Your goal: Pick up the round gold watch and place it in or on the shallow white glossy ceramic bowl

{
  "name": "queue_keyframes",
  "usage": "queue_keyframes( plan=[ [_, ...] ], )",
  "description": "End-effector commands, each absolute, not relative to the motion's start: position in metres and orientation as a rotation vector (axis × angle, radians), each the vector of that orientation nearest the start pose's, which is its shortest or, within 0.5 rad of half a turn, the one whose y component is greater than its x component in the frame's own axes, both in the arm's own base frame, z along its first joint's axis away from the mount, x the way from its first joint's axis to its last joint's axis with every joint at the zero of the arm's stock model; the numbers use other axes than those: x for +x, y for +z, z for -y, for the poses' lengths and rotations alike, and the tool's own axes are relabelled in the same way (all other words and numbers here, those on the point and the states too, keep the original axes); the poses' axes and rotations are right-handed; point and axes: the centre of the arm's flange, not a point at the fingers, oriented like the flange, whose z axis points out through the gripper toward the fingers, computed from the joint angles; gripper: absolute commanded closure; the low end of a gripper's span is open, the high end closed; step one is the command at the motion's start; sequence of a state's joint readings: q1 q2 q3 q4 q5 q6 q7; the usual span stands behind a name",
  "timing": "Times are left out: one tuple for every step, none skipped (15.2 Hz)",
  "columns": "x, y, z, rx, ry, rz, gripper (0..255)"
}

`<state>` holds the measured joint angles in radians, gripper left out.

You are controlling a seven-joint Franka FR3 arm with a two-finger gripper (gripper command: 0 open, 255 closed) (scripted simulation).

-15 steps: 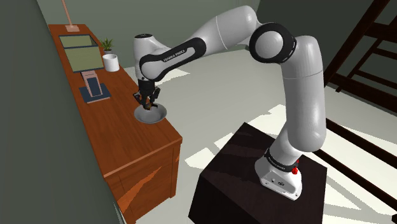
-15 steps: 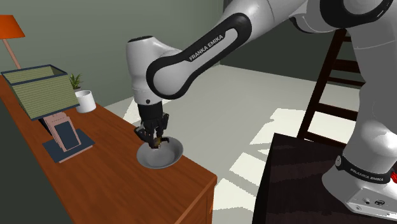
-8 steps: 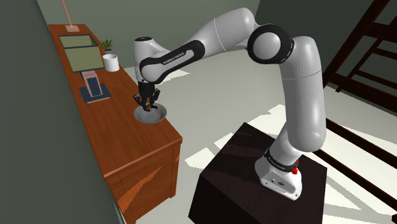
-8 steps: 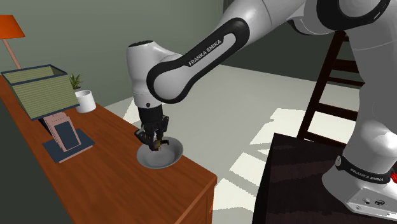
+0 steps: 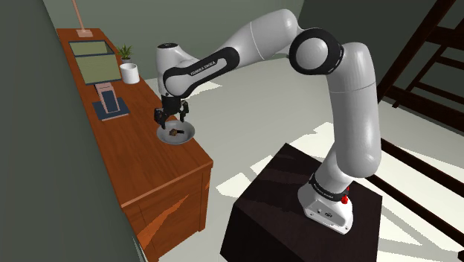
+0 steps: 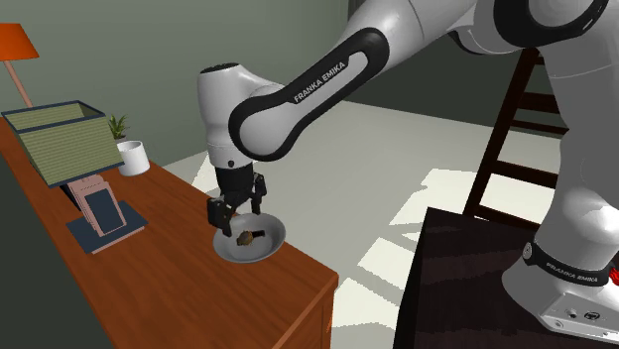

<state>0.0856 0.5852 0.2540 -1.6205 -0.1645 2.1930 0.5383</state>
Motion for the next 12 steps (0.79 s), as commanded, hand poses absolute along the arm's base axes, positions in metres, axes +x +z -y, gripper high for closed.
queue_keyframes(
  plan=[
    [0.658,0.305,-0.203,-3.125,-0.009,-0.226,0],
    [0.658,0.318,-0.202,-3.125,-0.009,-0.226,0],
    [0.658,0.331,-0.202,-3.125,-0.009,-0.226,0],
    [0.658,0.342,-0.202,-3.125,-0.009,-0.226,0],
    [0.658,0.342,-0.202,-3.125,-0.009,-0.226,0],
    [0.658,0.342,-0.202,-3.125,-0.009,-0.226,0],
    [0.658,0.342,-0.202,-3.125,-0.009,-0.226,0],
    [0.658,0.342,-0.202,-3.125,-0.009,-0.226,0],
    [0.658,0.342,-0.202,-3.125,-0.009,-0.226,0],
    [0.658,0.342,-0.202,-3.125,-0.009,-0.226,0],
    [0.658,0.342,-0.202,-3.125,-0.009,-0.226,0],
    [0.658,0.342,-0.202,-3.125,-0.009,-0.226,0]
  ],
)
